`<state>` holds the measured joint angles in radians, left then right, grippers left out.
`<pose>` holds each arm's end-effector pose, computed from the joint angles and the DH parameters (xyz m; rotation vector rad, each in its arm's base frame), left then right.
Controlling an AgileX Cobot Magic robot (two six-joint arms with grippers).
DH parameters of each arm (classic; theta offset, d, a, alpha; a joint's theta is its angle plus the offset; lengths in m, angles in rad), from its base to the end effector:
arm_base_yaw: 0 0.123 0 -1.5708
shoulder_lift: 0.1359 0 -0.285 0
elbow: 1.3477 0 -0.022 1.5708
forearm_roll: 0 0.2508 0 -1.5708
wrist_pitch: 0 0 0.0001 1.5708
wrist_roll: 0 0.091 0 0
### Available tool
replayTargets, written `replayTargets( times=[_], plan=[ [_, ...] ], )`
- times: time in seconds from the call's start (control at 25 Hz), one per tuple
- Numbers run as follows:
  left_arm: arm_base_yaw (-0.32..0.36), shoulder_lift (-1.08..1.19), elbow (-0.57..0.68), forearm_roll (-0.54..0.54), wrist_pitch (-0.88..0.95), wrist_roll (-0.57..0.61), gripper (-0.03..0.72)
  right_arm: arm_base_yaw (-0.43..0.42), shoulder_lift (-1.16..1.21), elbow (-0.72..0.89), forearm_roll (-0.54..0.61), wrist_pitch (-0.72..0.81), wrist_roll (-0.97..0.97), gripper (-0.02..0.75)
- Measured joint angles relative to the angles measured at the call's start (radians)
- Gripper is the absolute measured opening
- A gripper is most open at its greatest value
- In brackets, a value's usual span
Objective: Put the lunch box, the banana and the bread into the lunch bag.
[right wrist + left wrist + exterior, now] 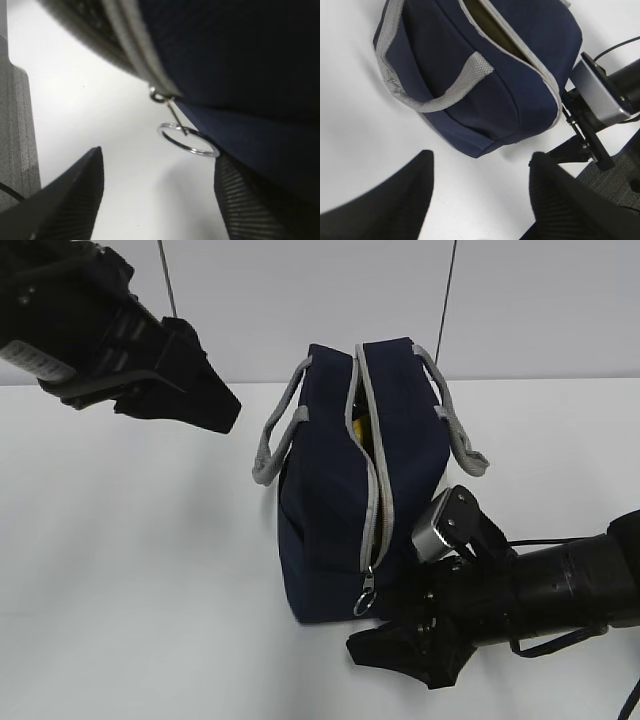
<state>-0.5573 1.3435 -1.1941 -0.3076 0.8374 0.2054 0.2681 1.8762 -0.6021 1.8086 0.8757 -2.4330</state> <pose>0.2288 -0.1667 0.3450 0.7773 2.3626 -0.5215 0.2454 0.1379 0.1086 -1.1629 1.9560 0.9120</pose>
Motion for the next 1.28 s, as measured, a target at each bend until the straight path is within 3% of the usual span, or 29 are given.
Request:
replayTargets(
  times=[0.44,1.28],
  plan=[
    [0.0,0.0,0.0,0.0,0.004,0.0,0.424,0.0,0.0,0.0,-0.046,-0.072,0.107,0.512],
    [0.0,0.0,0.0,0.0,0.014,0.0,0.424,0.0,0.0,0.0,0.002,0.061,0.05,0.513]
  ],
)
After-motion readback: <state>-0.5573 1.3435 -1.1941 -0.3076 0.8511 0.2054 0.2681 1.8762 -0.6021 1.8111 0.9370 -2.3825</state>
